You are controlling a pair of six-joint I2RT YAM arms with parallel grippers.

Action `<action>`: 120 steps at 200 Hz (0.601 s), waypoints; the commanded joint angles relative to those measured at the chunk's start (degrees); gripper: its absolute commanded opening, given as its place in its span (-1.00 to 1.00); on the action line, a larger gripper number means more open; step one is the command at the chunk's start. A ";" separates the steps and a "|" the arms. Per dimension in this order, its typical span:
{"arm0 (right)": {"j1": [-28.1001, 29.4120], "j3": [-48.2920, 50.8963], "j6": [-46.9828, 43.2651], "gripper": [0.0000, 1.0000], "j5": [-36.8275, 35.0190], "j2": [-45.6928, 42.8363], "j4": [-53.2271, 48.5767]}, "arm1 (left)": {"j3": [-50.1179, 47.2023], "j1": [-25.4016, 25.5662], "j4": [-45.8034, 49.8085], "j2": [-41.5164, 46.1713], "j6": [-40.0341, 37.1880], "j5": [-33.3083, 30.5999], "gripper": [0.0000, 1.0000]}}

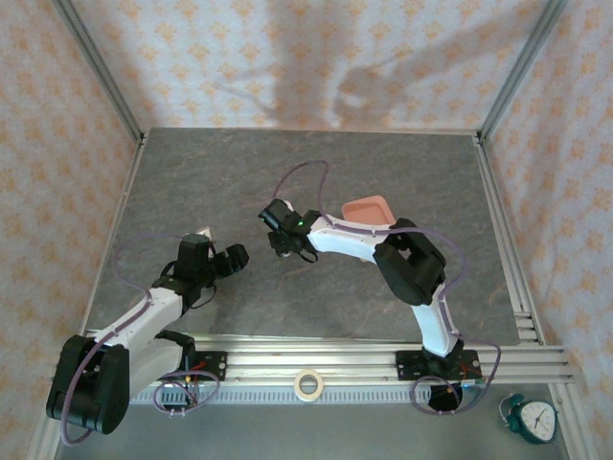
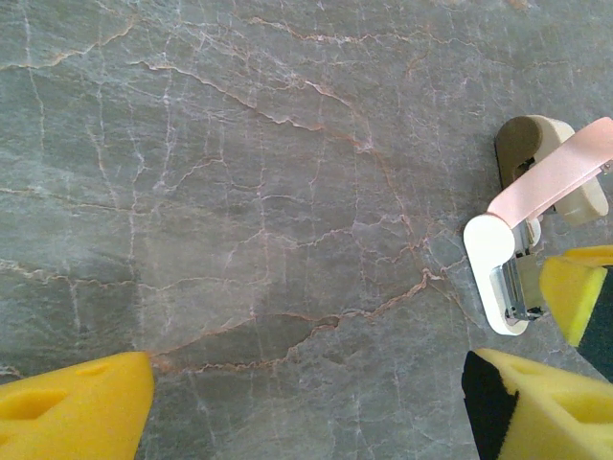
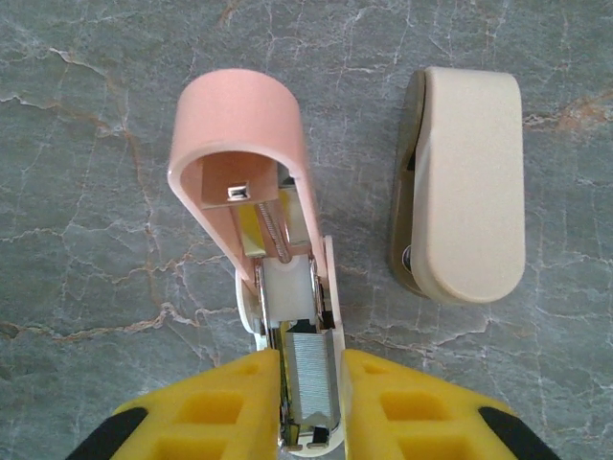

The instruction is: Load the staples into the stapler

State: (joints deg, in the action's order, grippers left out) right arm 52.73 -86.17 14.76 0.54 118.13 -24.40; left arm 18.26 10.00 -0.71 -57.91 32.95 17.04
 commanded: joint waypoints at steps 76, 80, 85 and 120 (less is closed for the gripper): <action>-4.81 -1.03 5.34 -0.54 8.38 -6.32 -3.06 | 0.46 -0.60 -0.24 0.66 -1.33 -0.50 0.70; -5.29 -0.94 5.60 -0.55 9.66 -6.11 -3.02 | 0.46 -0.60 -0.40 0.54 -1.31 -0.41 0.70; -5.95 -0.77 6.17 -0.55 11.29 -5.91 -2.81 | 0.54 -0.60 -0.52 0.39 -1.31 -0.15 0.70; -8.74 0.52 8.80 -0.56 20.25 -3.70 0.11 | 0.85 -0.60 -1.19 -0.49 -1.36 0.30 0.69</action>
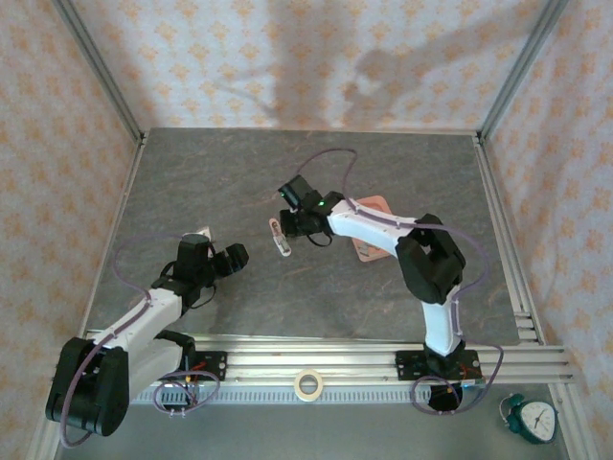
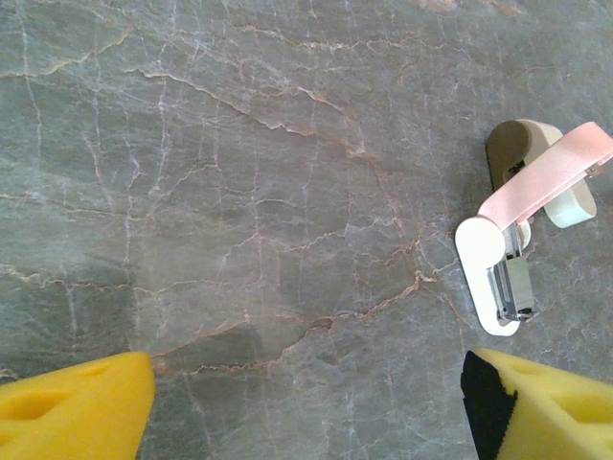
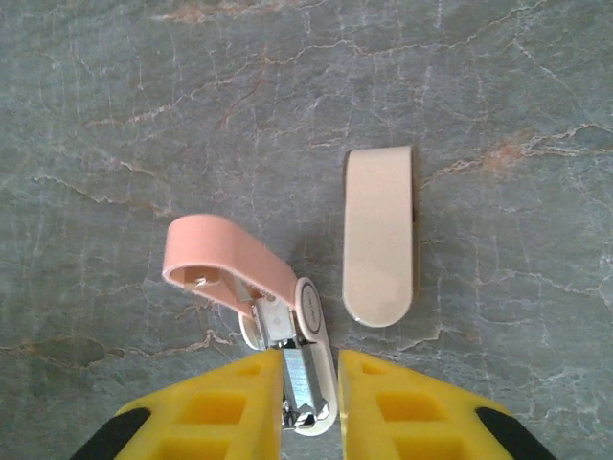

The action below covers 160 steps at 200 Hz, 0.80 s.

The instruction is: Load the staples into the stapler

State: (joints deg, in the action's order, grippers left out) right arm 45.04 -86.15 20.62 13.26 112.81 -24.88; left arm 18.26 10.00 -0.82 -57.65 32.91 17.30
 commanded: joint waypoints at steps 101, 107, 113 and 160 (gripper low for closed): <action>-1.14 -0.17 3.62 -0.56 9.86 7.22 0.42 | 1.58 -0.61 -0.89 -2.21 -1.27 0.30 0.68; -1.10 -0.17 3.59 -0.56 9.86 7.32 0.44 | 1.60 -0.60 -0.84 -2.21 -1.30 0.30 0.68; -1.10 -0.21 3.59 -0.56 9.86 7.46 0.45 | 1.68 -0.60 -0.72 -2.16 -1.27 0.34 0.68; -1.12 -0.25 3.68 -0.58 11.18 8.21 0.67 | 1.73 -0.60 -0.32 -1.86 -1.28 0.18 0.68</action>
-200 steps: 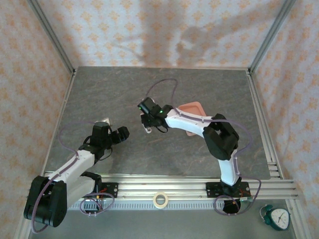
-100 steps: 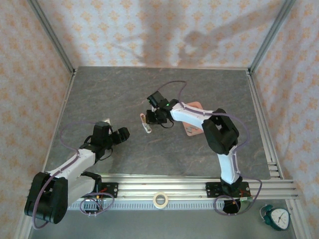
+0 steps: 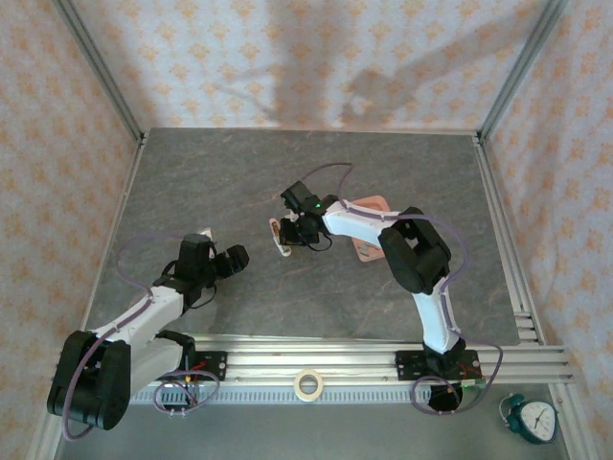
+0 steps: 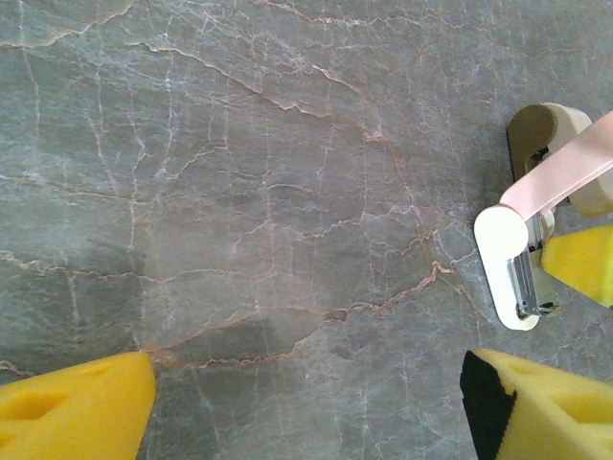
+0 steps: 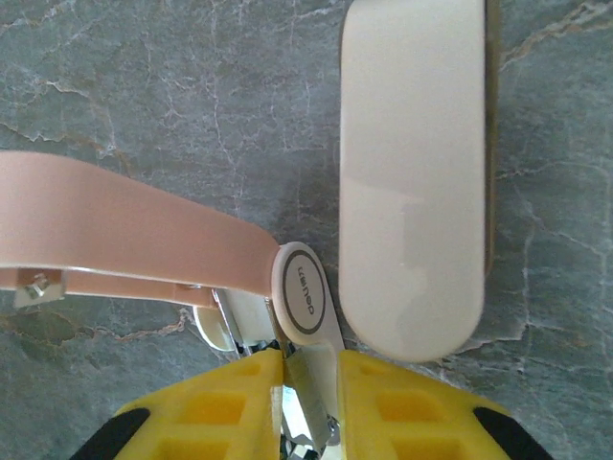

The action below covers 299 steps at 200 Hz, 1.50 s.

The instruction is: Load the staples into the stapler

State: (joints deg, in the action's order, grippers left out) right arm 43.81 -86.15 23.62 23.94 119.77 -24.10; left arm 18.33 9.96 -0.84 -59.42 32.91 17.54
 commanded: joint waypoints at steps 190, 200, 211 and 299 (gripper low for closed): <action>0.13 0.87 1.96 -0.79 1.84 -2.16 1.68 | 1.31 -0.55 -0.02 0.62 -1.31 -0.06 0.68; 0.13 0.90 1.91 -0.79 1.85 -2.32 1.85 | 1.27 -0.58 0.01 0.62 -1.27 -0.20 0.68; 0.12 1.04 2.01 -0.80 1.90 -2.61 2.03 | 1.27 -0.60 0.07 0.78 -1.26 -0.15 0.68; 0.13 1.87 3.44 -0.54 1.92 -2.58 1.34 | 1.10 -0.62 -0.12 0.97 -1.26 -0.18 0.68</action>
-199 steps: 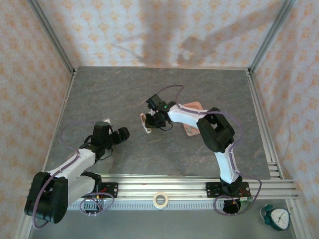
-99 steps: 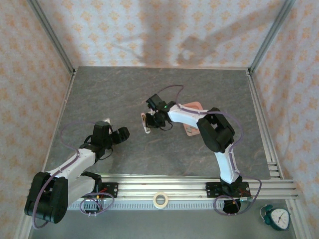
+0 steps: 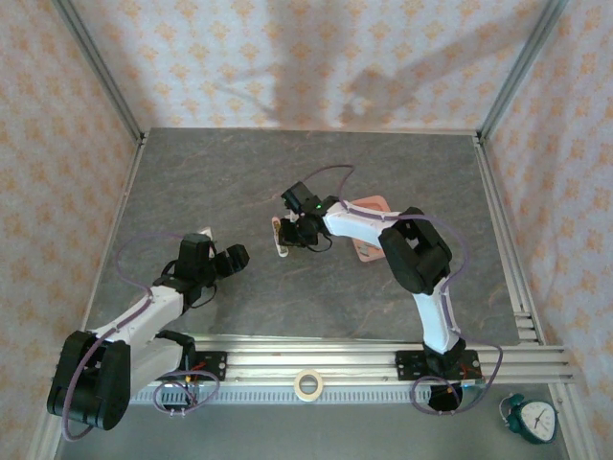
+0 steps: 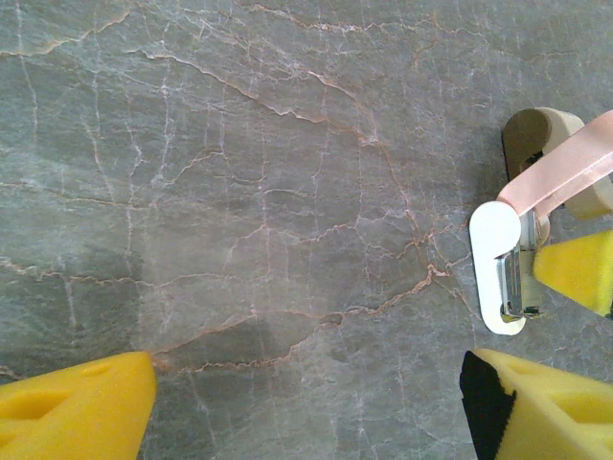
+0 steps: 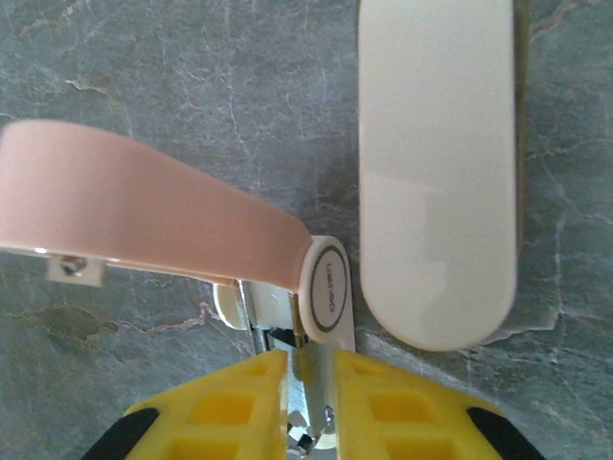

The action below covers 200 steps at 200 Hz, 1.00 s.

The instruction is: Load the staples into the stapler

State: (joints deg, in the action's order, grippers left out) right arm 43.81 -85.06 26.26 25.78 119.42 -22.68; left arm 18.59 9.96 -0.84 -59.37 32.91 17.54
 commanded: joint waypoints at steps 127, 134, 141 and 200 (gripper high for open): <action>0.09 -1.08 0.77 -0.54 1.22 0.90 -1.22 | 1.10 -0.60 -0.29 0.71 -1.36 -0.25 0.68; 0.08 -1.10 0.72 -0.55 1.20 1.04 -1.32 | 1.10 -0.60 -0.24 0.66 -1.35 -0.28 0.68; 0.13 -1.20 0.75 -0.56 1.15 1.13 -1.36 | 1.10 -0.56 -0.38 0.60 -1.36 -0.20 0.68; 0.20 -1.93 0.72 -0.65 0.94 2.14 -2.28 | 1.25 -0.56 -0.47 0.38 -1.37 -0.22 0.68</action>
State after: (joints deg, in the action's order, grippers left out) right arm 43.83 -85.52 26.61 27.51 120.22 -23.09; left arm 18.59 9.96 -0.84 -59.37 32.91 17.54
